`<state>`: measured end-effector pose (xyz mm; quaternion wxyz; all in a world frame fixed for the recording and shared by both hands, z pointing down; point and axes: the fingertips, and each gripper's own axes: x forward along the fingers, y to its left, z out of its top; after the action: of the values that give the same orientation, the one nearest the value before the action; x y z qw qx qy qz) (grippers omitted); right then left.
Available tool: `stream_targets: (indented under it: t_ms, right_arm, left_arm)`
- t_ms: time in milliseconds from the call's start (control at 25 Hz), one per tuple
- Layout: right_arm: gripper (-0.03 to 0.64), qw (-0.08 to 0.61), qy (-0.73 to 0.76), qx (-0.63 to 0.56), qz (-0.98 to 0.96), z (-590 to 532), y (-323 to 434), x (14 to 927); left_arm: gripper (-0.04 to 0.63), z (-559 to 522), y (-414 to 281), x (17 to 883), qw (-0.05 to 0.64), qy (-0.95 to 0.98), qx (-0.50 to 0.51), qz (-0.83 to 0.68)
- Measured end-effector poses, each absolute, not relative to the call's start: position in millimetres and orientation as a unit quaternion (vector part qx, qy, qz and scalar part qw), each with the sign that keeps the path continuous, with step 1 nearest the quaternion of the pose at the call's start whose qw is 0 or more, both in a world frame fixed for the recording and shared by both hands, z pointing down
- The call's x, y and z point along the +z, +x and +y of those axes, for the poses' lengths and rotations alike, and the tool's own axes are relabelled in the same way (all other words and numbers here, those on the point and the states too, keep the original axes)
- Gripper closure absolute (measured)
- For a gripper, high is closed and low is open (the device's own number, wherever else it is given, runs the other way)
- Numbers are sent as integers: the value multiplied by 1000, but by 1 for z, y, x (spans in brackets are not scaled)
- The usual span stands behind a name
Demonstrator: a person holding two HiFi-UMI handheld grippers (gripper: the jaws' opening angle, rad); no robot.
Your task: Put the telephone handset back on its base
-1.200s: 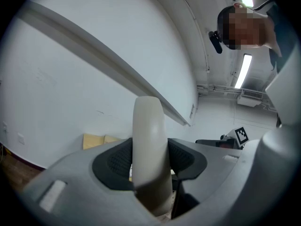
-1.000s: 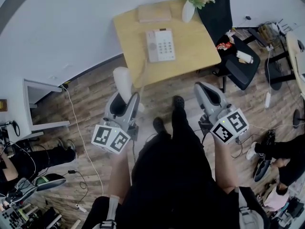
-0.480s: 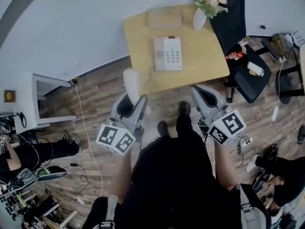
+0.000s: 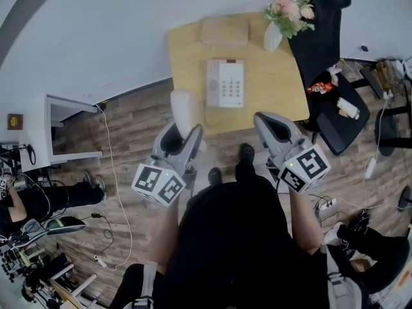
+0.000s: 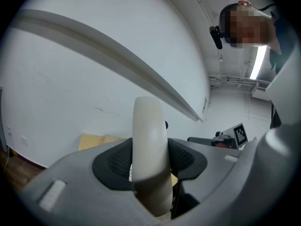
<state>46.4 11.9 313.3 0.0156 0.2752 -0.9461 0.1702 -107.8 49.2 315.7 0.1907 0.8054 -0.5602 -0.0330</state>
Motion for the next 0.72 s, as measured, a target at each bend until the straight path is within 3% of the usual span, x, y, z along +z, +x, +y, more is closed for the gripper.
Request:
stream_targets:
  t_ms: [720]
  right_arm:
    - [617, 52, 212, 174, -960, -55, 77, 341]
  left_arm:
    - [377, 0, -77, 344, 213, 738, -32, -639]
